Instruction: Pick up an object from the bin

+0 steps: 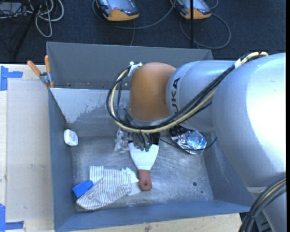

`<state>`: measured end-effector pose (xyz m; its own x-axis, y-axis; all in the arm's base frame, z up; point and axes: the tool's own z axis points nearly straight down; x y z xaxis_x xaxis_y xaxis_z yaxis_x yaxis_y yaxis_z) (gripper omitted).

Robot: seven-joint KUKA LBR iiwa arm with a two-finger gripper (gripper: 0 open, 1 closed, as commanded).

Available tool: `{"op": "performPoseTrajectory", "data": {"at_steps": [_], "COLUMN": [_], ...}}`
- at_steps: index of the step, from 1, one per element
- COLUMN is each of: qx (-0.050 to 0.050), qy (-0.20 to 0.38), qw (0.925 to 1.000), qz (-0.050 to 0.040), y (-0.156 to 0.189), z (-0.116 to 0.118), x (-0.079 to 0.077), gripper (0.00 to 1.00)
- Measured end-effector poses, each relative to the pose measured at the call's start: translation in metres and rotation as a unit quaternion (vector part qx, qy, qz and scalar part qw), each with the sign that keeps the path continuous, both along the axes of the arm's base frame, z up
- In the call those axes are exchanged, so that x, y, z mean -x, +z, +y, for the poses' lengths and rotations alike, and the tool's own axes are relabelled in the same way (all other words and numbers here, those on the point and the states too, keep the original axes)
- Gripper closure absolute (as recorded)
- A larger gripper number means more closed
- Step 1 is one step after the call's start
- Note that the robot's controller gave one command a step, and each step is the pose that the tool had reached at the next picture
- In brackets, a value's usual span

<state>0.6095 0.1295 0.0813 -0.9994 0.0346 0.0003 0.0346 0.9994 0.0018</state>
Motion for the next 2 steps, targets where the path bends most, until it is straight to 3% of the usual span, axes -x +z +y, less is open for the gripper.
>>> {"op": "performPoseTrajectory", "data": {"at_steps": [1,2], "qx": [0.0,0.001], "qy": [0.0,-0.292], "qw": [1.0,0.9565], "qz": [-0.0001,-0.0001], "y": [0.0,0.065], "z": [0.0,0.002], "x": [0.0,0.002], "gripper": [1.0,0.0]}}
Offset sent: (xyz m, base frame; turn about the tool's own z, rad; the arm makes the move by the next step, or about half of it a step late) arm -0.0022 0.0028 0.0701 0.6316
